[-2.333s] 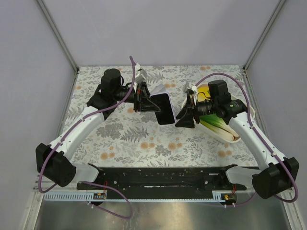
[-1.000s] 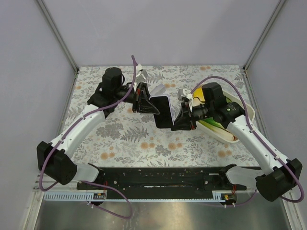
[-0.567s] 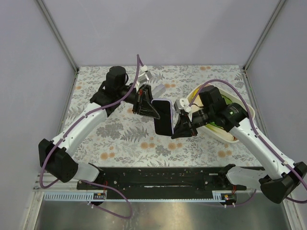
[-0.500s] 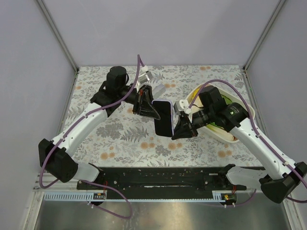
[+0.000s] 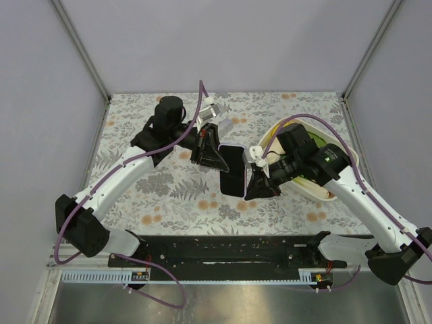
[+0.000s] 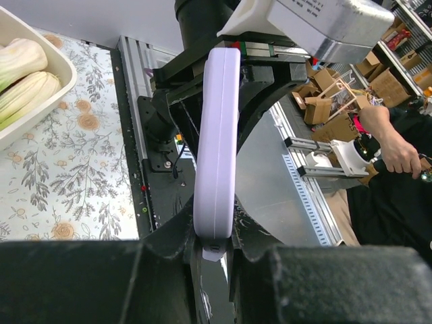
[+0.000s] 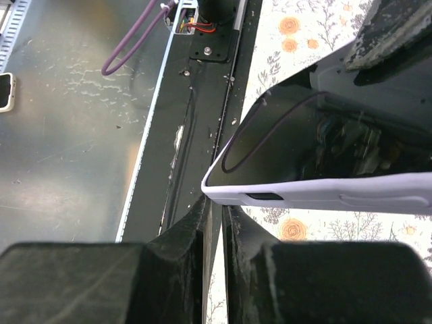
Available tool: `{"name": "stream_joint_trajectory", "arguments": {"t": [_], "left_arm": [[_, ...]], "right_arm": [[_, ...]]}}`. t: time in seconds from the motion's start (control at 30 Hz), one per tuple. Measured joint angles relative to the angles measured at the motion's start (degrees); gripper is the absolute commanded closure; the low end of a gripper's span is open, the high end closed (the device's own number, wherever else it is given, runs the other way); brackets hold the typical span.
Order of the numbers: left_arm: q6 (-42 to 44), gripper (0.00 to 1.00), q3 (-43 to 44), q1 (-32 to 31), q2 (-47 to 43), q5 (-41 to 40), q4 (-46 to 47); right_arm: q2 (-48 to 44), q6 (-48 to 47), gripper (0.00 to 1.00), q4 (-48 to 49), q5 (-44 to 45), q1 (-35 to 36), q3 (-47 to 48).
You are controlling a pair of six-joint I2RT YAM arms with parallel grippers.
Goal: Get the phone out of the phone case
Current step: Remove the phone case from the phone.
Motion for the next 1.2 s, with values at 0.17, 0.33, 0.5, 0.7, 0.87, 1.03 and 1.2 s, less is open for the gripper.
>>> {"name": "stream_joint_trajectory", "arguments": {"t": [0.17, 0.33, 0.5, 0.7, 0.87, 1.03, 1.2], "left_arm": [[2.9, 1.00, 0.4, 0.3, 0.0, -2.1, -3.2], [9.7, 1.00, 2.1, 0.5, 0.0, -6.8, -9.4], [16.4, 1.00, 3.5, 0.9, -0.1, -9.3, -14.6], [22.0, 1.00, 3.6, 0.9, -0.3, -11.5, -19.2], [23.7, 1.00, 3.6, 0.9, -0.8, -12.2, -21.0], [23.9, 1.00, 3.6, 0.9, -0.9, -12.5, -20.8], [22.8, 1.00, 3.6, 0.9, -1.0, -12.4, -19.5]], "right_arm": [[-0.2, 4.6, 0.51, 1.4, 3.9, 0.2, -0.6], [-1.7, 9.6, 0.28, 7.2, 7.0, 0.3, -4.0], [-2.4, 14.8, 0.40, 12.0, 7.4, -0.6, -5.9], [-1.9, 19.9, 0.60, 15.8, 4.8, -5.3, -6.4], [-0.1, 21.8, 0.54, 17.0, 2.2, -6.6, -6.5], [0.1, 23.1, 0.57, 18.3, 1.0, -6.7, -8.1], [0.3, 23.7, 0.64, 19.5, 0.0, -6.7, -9.0]]}}
